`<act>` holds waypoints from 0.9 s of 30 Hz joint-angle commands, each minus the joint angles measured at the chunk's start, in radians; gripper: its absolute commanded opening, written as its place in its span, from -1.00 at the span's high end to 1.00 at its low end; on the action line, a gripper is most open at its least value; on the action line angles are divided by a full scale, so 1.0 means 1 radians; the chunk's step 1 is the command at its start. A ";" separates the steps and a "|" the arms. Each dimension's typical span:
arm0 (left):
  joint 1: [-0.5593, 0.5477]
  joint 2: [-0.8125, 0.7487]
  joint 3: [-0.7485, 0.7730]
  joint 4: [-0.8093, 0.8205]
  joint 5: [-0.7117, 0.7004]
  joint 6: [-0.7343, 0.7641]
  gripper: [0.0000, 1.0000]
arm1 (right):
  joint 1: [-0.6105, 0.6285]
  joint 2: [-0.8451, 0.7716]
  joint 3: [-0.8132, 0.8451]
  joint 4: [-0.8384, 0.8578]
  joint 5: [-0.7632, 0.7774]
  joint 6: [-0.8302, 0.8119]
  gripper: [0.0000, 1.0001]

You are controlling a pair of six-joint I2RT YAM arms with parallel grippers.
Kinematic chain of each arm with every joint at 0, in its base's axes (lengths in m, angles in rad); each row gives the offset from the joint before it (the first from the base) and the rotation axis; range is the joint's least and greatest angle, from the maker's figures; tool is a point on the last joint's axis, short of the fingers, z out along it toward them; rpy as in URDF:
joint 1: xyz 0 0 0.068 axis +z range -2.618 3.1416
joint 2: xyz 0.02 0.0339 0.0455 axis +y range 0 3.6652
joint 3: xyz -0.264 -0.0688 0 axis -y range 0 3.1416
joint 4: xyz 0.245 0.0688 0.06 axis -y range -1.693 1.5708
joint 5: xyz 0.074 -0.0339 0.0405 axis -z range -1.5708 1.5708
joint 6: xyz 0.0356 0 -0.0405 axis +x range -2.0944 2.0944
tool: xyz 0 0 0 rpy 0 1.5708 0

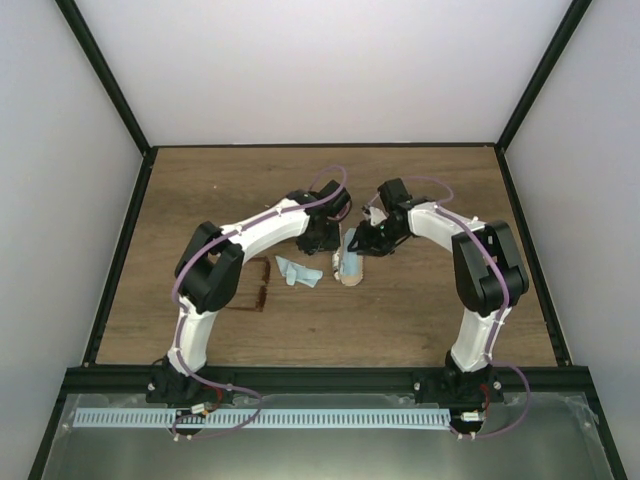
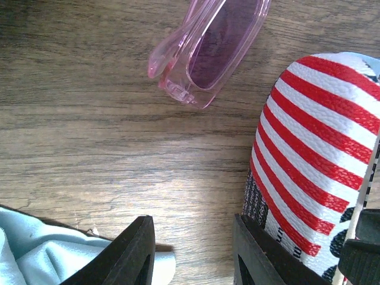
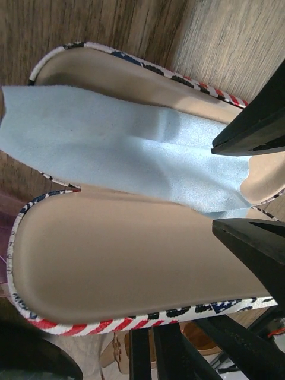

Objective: Organize the sunglasses
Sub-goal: Adjust the glasses cleaning cloth in the sunglasses case.

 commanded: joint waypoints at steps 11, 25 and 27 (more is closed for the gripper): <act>0.000 0.030 0.034 0.007 0.016 0.013 0.23 | 0.066 -0.033 0.016 -0.058 0.095 -0.042 0.44; 0.001 0.008 -0.006 0.023 0.016 0.001 0.23 | 0.147 -0.035 0.000 -0.107 0.228 -0.022 0.46; 0.000 0.005 -0.014 0.025 0.017 -0.001 0.23 | 0.149 -0.035 -0.010 -0.105 0.241 -0.025 0.46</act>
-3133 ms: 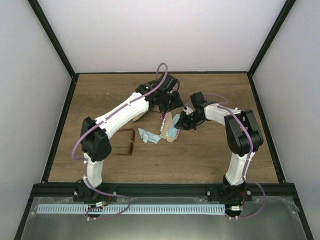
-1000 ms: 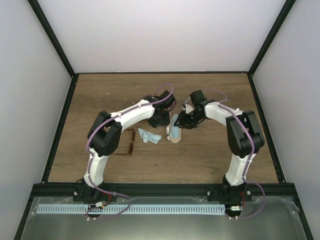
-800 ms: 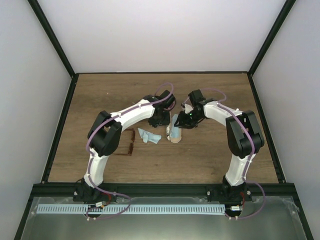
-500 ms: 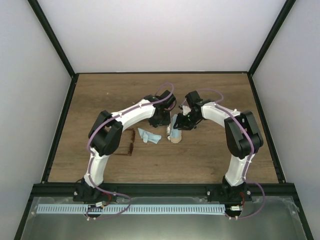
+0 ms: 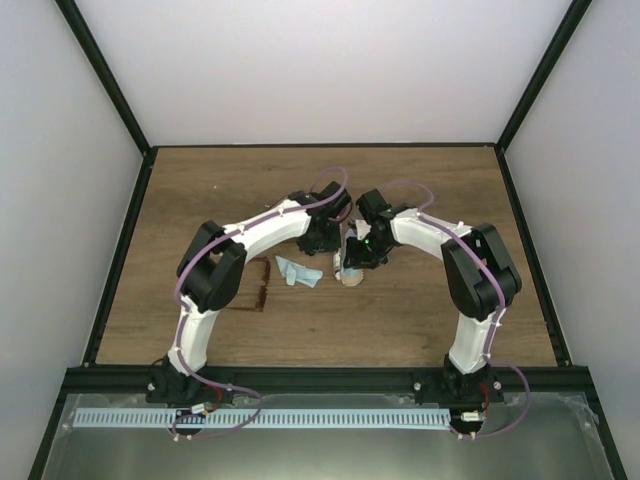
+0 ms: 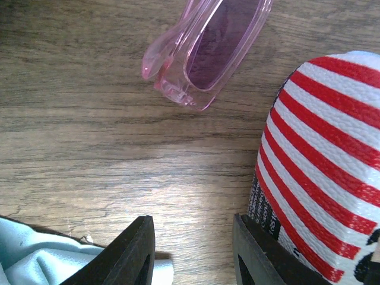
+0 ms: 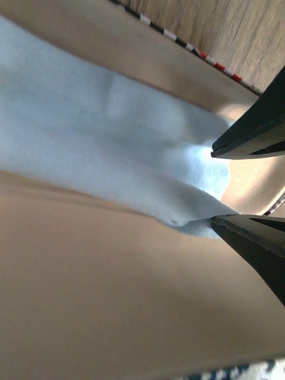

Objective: Organize the sunglasses
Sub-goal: Adjust the glasses cleaning cloth in the sunglasses case.

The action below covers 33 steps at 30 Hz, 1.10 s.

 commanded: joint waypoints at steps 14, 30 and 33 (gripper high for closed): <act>0.000 -0.016 -0.021 0.014 0.008 -0.005 0.23 | 0.009 -0.053 0.009 -0.016 0.033 -0.001 0.40; -0.002 -0.017 -0.024 0.020 0.010 -0.005 0.24 | 0.010 -0.100 0.000 -0.048 0.115 -0.024 0.63; -0.002 -0.018 -0.024 0.020 0.009 -0.004 0.23 | 0.012 -0.084 0.002 -0.041 0.120 -0.024 0.71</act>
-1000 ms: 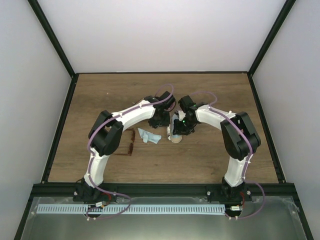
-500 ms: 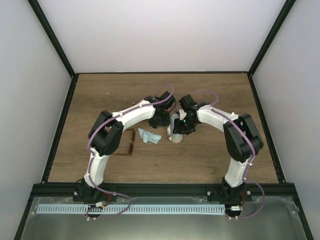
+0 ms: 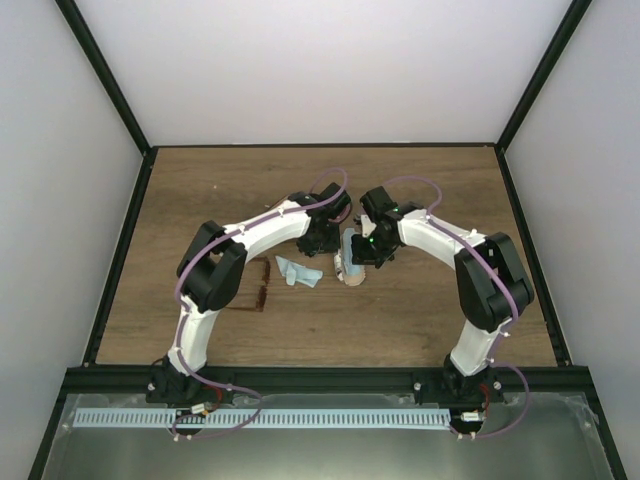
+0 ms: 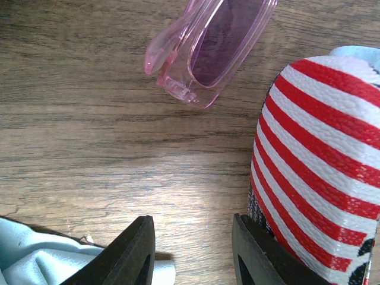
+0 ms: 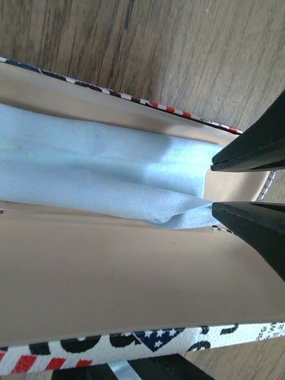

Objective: Organize the sunglasses
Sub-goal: Adjust the glasses cleaning cloth in the sunglasses case.

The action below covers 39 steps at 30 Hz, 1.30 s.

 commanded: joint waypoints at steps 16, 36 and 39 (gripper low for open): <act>-0.002 -0.009 -0.006 0.008 0.009 0.004 0.24 | 0.048 0.092 0.043 0.025 0.039 -0.016 0.64; -0.002 -0.009 -0.007 0.007 0.008 0.008 0.24 | 0.084 0.172 0.082 -0.016 0.114 -0.038 0.79; -0.001 -0.010 -0.009 0.008 0.009 0.008 0.24 | 0.084 0.169 0.078 -0.017 0.116 -0.036 0.96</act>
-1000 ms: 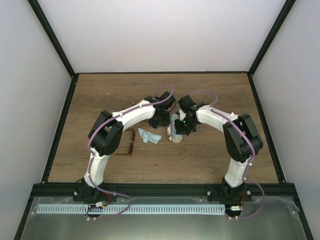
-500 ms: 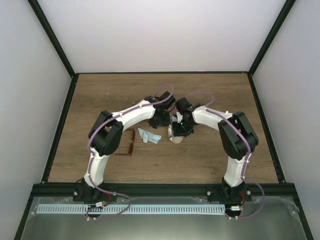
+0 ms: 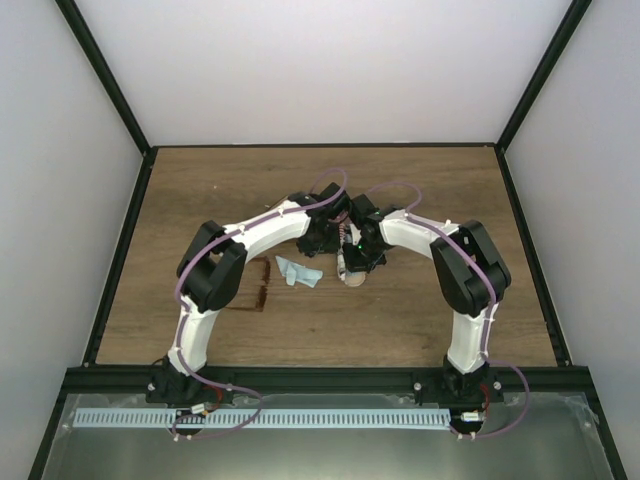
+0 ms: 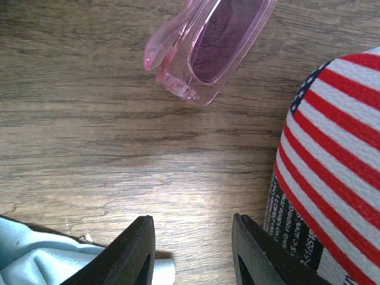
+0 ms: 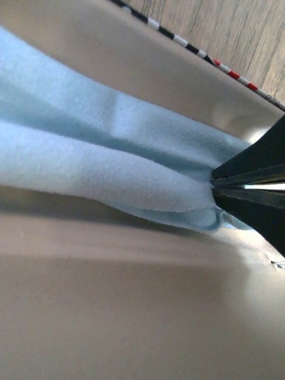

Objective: Organize the sunglasses
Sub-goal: Adjust the glasses cleaning cloth in the sunglasses case.

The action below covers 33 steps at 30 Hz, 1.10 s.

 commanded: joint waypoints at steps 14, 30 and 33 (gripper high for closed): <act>-0.002 -0.007 -0.008 0.019 0.013 0.003 0.24 | 0.026 -0.054 0.025 -0.034 0.018 0.013 0.99; -0.007 0.003 -0.005 0.031 0.024 0.002 0.24 | 0.041 -0.114 -0.050 -0.022 -0.023 0.035 0.98; -0.008 0.003 -0.007 0.032 0.023 0.002 0.24 | 0.055 -0.120 -0.055 -0.024 -0.020 0.044 0.99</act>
